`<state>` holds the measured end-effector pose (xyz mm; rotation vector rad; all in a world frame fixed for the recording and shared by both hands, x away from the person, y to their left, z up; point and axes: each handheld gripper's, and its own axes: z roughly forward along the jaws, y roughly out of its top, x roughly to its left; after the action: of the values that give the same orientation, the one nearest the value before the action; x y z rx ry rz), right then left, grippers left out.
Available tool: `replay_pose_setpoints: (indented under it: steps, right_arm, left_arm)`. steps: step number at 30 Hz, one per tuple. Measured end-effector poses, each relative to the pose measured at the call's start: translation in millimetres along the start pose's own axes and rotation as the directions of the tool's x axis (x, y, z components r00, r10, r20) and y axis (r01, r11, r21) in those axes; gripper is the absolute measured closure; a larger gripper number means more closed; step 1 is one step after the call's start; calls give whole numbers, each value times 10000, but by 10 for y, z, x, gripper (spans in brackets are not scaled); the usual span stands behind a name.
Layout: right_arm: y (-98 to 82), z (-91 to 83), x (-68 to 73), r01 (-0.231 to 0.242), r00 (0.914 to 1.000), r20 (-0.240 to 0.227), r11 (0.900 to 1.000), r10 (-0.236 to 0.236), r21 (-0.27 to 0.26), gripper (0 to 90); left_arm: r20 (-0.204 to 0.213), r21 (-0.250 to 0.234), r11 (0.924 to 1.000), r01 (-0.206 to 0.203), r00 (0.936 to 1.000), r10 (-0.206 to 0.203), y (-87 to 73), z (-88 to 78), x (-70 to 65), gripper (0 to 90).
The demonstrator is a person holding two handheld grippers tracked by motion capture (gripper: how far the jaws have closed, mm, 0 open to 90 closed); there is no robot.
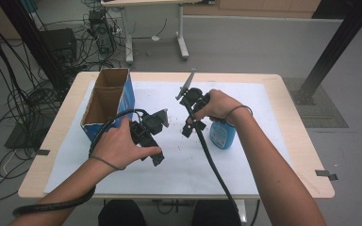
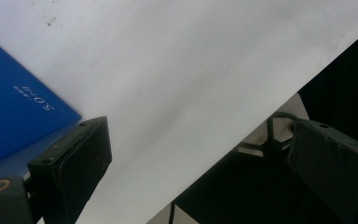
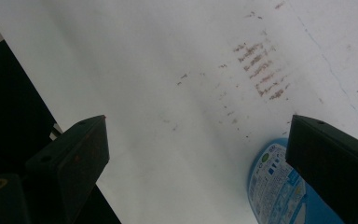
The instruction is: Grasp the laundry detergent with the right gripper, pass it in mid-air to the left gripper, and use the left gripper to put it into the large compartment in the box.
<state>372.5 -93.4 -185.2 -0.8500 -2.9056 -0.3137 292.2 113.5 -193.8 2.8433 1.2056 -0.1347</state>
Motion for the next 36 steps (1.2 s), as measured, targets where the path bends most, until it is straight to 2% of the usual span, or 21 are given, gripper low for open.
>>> replay_pose_setpoints:
  steps: [16, 24, 36]
  right_arm:
    - [15, -38, 29, 84, 9999, 95, 10000, -84, 32, 62]
    - [-19, -198, 45, 90, 9995, 307, 9999, -88, -75, 64]
    - [-56, -565, 98, 133, 9977, 672, 9994, -111, -316, 65]
  left_arm:
    - [-21, 170, 9999, -13, 10000, 14, 18, 32, -10, 63]
    - [-22, 209, 9998, -8, 10000, 9, 34, 30, -21, 64]
    - [67, 415, 9989, -196, 9998, 193, 92, 42, -37, 64]
